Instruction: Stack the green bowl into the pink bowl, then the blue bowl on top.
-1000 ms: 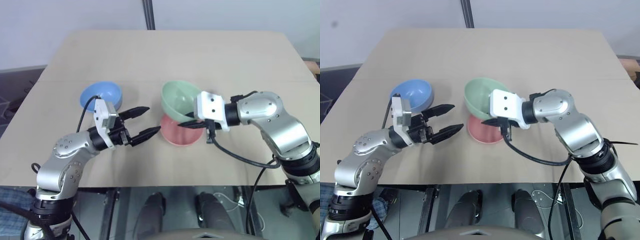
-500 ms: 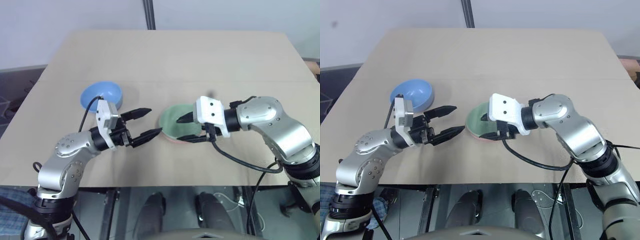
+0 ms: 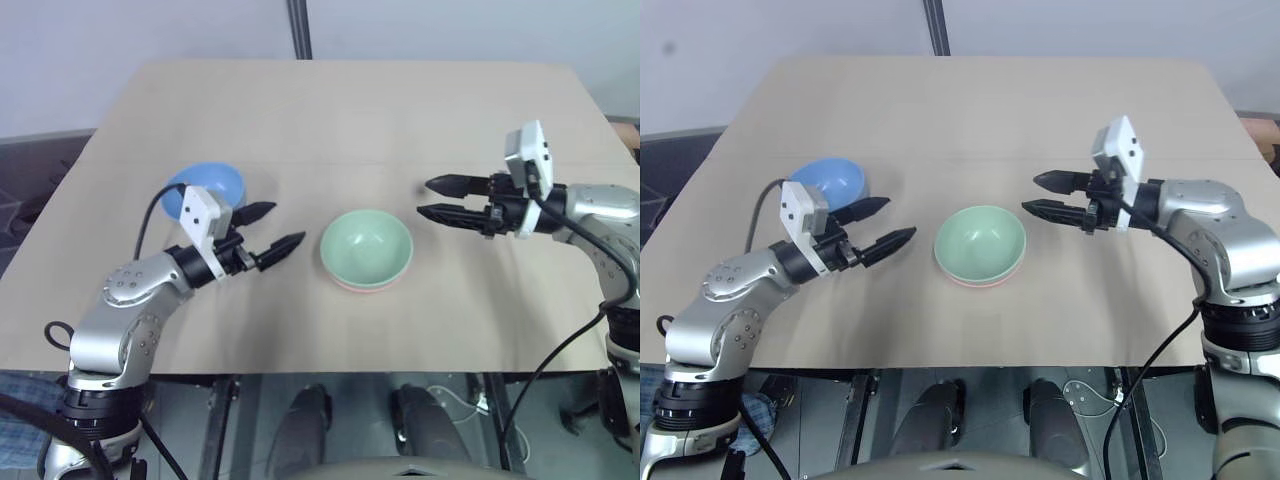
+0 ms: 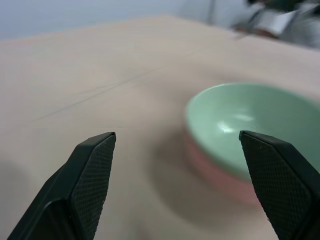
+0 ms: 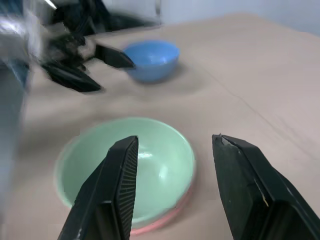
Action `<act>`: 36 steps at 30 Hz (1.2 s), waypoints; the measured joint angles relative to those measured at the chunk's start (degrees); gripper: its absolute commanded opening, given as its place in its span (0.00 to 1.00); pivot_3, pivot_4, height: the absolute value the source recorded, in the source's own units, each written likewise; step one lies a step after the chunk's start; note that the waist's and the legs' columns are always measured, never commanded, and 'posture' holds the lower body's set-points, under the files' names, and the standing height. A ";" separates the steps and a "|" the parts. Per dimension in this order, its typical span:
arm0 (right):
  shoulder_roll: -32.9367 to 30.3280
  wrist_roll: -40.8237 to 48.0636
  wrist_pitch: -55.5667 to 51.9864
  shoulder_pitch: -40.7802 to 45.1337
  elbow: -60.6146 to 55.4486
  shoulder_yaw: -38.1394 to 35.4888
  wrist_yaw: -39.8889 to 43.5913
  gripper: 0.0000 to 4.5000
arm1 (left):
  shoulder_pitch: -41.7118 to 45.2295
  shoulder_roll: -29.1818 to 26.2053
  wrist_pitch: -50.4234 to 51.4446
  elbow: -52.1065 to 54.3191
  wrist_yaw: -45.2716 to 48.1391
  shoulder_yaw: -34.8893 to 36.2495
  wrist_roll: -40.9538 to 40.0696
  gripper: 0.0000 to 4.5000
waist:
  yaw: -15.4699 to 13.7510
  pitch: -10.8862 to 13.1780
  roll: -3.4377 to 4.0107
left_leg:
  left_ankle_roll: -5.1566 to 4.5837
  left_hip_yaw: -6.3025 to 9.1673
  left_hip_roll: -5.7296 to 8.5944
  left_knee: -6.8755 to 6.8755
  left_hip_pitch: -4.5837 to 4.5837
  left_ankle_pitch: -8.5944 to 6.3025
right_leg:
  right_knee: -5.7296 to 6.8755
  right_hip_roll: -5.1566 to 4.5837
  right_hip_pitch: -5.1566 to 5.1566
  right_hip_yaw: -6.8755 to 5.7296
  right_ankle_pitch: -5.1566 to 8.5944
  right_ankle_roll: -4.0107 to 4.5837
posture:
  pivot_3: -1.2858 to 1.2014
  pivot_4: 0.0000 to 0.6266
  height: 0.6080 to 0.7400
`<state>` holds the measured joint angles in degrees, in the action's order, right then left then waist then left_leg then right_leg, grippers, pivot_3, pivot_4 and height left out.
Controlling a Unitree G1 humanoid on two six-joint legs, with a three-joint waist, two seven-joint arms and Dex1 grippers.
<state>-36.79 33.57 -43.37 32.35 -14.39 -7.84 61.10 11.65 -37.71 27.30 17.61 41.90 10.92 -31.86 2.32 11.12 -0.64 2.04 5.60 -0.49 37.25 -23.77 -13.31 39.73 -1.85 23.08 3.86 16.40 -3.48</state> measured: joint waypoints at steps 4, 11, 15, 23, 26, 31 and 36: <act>-0.62 1.81 1.61 -4.14 0.41 -2.41 1.24 0.54 | 1.28 -0.55 0.96 -1.60 -2.49 0.41 1.62 0.93 | -0.01 0.00 -0.01 | 0.00 -0.02 0.01 0.00 0.00 0.00 | -0.01 -0.01 -0.01 0.01 0.00 0.00 | 0.52 0.24 1.00; -3.13 3.17 5.97 -10.48 0.74 -3.95 2.54 0.54 | 8.18 -4.47 2.34 -10.48 -6.03 1.04 6.75 0.93 | 0.24 0.01 0.01 | 0.00 -0.06 -0.02 0.02 0.04 0.00 | 0.05 0.04 0.00 0.05 0.00 -0.01 | 0.52 0.24 1.00; -4.16 4.05 6.59 -10.49 0.61 -4.29 2.47 0.54 | 8.41 -6.70 1.68 -14.59 -4.24 -0.18 10.05 0.93 | 0.10 0.01 0.01 | 0.00 -0.06 -0.01 0.01 0.03 0.00 | 0.03 0.04 0.00 0.05 0.00 -0.01 | 0.52 0.24 1.00; -5.31 4.94 7.34 -10.47 -0.68 -4.28 1.03 0.54 | 9.03 -7.98 1.28 -19.60 -1.92 -4.59 15.12 0.93 | 0.05 0.01 0.01 | 0.00 -0.05 -0.01 0.02 0.01 0.00 | 0.02 0.03 0.00 0.04 0.00 -0.01 | 0.52 0.24 1.00; -5.32 4.98 7.37 -10.47 -0.70 -4.24 0.67 0.54 | 9.41 -8.27 1.99 -20.19 -1.52 -5.38 16.29 0.93 | 0.04 0.01 0.01 | 0.00 -0.05 -0.01 0.02 0.02 0.00 | 0.03 0.03 0.00 0.04 0.00 -0.01 | 0.52 0.24 1.00; -5.30 5.17 7.38 -10.43 -1.22 -3.93 -0.32 0.56 | 10.13 -8.60 2.32 -21.47 -1.66 -6.74 18.56 0.68 | 0.09 0.01 0.01 | 0.00 -0.05 -0.01 0.02 0.02 0.00 | 0.04 0.03 0.00 0.05 0.00 -0.01 | 0.52 0.24 1.00; -5.30 5.34 7.39 -10.42 -1.37 -3.47 -0.44 0.56 | 10.13 -8.57 2.12 -22.76 -1.69 -6.90 20.00 0.18 | 0.05 0.01 0.01 | 0.00 -0.05 -0.01 0.02 0.01 0.00 | 0.04 0.03 0.00 0.04 0.00 -0.01 | 0.52 0.24 1.00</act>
<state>-42.10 38.91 -35.98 21.92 -15.76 -11.31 60.66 21.77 -46.28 29.43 -5.15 40.21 4.01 -11.85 2.37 11.13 -0.63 2.04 5.55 -0.50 37.27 -23.76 -13.31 39.77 -1.82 23.08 3.91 16.41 -3.49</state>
